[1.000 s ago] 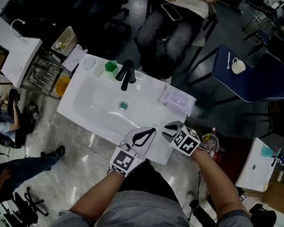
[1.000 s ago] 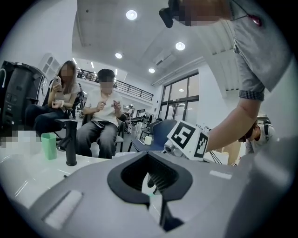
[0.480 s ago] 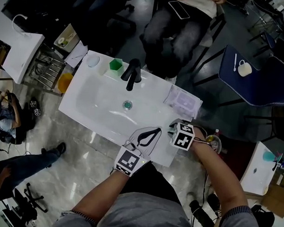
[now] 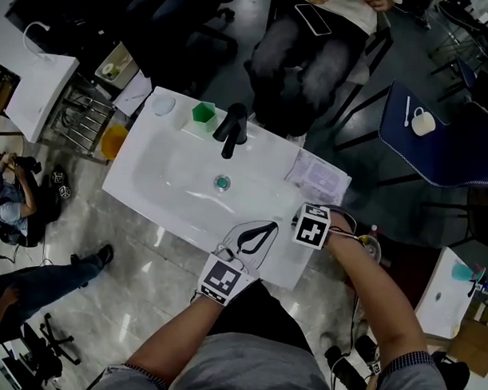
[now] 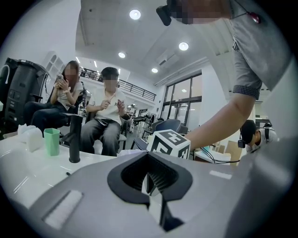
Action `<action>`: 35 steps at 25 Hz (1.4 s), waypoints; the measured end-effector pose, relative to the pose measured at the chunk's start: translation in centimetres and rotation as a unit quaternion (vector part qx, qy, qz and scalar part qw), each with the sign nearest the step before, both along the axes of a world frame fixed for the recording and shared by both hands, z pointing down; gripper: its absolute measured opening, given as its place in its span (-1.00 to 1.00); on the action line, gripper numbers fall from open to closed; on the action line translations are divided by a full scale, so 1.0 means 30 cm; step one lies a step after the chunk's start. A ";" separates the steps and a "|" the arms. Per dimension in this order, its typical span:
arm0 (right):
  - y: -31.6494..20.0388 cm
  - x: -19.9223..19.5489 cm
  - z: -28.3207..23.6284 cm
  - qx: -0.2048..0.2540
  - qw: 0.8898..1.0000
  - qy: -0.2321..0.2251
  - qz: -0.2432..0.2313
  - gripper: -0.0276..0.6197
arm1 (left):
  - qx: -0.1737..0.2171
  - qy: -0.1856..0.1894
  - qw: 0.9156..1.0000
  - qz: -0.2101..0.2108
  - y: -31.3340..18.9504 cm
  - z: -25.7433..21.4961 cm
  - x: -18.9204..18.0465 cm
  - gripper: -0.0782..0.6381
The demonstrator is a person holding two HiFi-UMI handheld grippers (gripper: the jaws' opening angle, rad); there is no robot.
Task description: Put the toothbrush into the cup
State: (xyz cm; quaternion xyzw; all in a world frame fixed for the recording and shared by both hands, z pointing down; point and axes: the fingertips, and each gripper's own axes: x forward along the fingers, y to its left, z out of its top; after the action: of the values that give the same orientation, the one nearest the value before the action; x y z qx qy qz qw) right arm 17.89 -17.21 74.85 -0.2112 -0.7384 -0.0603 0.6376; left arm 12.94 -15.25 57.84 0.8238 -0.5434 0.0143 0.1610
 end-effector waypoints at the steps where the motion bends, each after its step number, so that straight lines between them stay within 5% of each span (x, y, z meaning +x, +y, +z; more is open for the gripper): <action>1: -0.001 -0.002 0.001 -0.001 1.000 0.003 0.001 -0.78 | -0.001 0.002 1.000 -0.002 0.001 -0.004 -0.002 -0.76; 13: 0.007 -0.018 -0.055 -0.006 0.997 -0.027 0.067 -0.79 | 0.022 -0.020 1.000 -0.008 0.021 -0.085 -0.057 -0.76; 18: 0.017 -0.033 -0.147 -0.032 0.986 -0.072 0.146 -0.79 | 0.028 -0.024 0.999 -0.015 0.046 -0.129 -0.079 -0.76; 27: 0.060 -0.064 -0.311 -0.035 0.975 -0.135 0.175 -0.79 | 0.042 -0.040 0.998 -0.021 0.100 -0.207 -0.102 -0.76; 35: 0.098 -0.115 -0.514 -0.056 0.949 -0.222 0.217 -0.79 | 0.053 -0.050 0.997 -0.025 0.136 -0.270 -0.119 -0.76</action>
State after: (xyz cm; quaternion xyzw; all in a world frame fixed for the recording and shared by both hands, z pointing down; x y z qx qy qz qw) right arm 14.45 -14.26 59.44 -0.0629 -0.8913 0.0756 0.4425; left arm 9.39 -11.15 49.74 0.8153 -0.5714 0.0226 0.0903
